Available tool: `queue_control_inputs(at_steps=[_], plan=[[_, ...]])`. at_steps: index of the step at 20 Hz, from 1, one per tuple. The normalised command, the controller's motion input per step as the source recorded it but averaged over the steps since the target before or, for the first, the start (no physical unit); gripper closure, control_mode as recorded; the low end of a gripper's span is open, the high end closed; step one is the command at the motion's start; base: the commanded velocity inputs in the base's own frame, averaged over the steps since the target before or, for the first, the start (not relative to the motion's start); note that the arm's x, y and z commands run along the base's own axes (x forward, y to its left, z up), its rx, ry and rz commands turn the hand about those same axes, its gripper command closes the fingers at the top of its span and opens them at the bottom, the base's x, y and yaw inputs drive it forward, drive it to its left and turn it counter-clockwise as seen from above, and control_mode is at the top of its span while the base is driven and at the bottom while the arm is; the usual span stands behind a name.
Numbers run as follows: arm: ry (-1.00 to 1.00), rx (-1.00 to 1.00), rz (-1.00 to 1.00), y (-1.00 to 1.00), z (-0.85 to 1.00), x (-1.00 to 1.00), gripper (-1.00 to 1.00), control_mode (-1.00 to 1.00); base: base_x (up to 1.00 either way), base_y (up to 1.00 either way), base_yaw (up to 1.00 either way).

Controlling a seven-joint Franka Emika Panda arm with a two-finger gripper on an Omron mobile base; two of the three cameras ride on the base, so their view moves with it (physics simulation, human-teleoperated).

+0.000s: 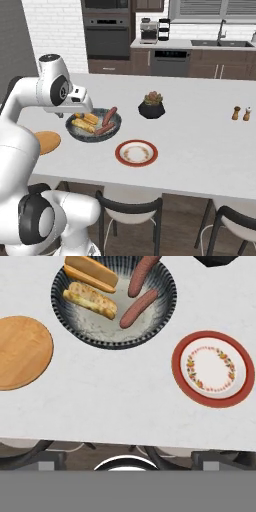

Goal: Place one bun and one sausage from the bowl on each plate.

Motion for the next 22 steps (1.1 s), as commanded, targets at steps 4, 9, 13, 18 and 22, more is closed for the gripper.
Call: queue_control_inputs(at_steps=[4,9,13,18,22], plan=[[0.00,0.00,0.00,0.00,0.00,0.00,-1.00,1.00,0.92,0.33,-0.01],[0.00,0.00,0.00,0.00,0.00,0.00,-1.00,1.00,1.00,0.36,-0.01],[0.01,0.00,0.00,0.17,0.00,0.75,-1.00,-1.00,0.25,0.01,0.00],[0.00,0.05,0.06,0.25,-0.02,0.99,-1.00,-1.00,0.00,0.00,0.00],[-0.03,0.06,0.29,0.42,-0.25,1.00,-1.00,-1.00,0.00,0.00,0.00]])
